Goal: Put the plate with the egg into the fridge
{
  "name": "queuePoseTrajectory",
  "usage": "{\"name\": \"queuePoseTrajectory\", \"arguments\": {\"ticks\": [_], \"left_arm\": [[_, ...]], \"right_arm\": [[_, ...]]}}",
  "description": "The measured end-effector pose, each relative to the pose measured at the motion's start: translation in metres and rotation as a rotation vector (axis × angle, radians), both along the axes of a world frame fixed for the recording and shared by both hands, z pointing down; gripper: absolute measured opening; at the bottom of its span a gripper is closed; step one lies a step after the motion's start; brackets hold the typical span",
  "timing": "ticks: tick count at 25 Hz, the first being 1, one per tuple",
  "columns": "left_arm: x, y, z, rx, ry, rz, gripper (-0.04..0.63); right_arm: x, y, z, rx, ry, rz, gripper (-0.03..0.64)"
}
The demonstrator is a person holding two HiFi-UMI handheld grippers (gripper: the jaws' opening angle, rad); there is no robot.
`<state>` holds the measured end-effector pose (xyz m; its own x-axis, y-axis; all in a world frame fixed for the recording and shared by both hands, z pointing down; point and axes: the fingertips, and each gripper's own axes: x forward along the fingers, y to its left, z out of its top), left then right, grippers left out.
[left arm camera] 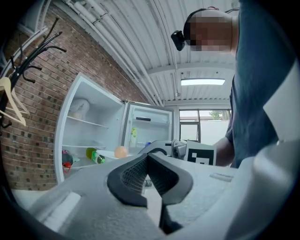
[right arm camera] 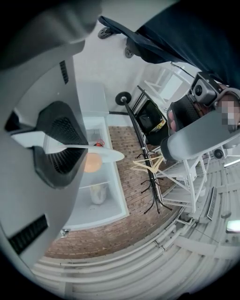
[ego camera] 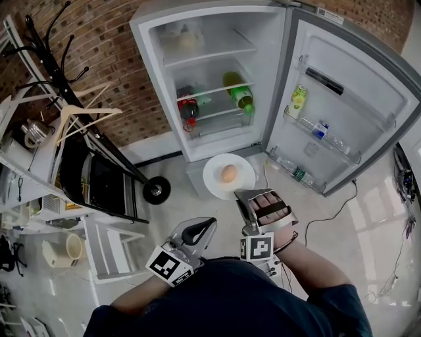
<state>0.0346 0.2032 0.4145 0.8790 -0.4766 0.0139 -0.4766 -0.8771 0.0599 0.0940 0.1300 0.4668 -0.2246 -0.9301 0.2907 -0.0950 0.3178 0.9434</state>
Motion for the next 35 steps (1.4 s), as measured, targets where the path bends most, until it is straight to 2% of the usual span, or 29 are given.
{"name": "queuePoseTrajectory", "arguments": {"ticks": [7, 14, 18, 26, 30, 35], "left_arm": [[0.001, -0.026, 0.003, 0.01, 0.004, 0.0, -0.002], [-0.006, -0.086, -0.005, 0.031, 0.044, 0.04, -0.002], [-0.019, -0.129, -0.014, 0.055, 0.062, 0.07, -0.002], [-0.055, -0.202, -0.013, 0.05, 0.058, 0.137, -0.002], [-0.062, -0.228, -0.013, 0.04, 0.076, 0.134, -0.002], [-0.055, -0.243, -0.013, 0.025, 0.067, 0.107, -0.002]], "right_arm": [[0.004, -0.027, 0.005, -0.004, 0.009, 0.005, 0.018], [-0.001, -0.077, 0.004, -0.008, 0.037, 0.039, 0.018], [-0.01, -0.119, 0.001, -0.009, 0.061, 0.07, 0.018], [-0.029, -0.197, -0.004, -0.018, 0.087, 0.149, 0.018], [-0.033, -0.232, -0.007, -0.002, 0.08, 0.171, 0.018], [-0.032, -0.268, -0.004, -0.004, 0.089, 0.134, 0.018]]}}
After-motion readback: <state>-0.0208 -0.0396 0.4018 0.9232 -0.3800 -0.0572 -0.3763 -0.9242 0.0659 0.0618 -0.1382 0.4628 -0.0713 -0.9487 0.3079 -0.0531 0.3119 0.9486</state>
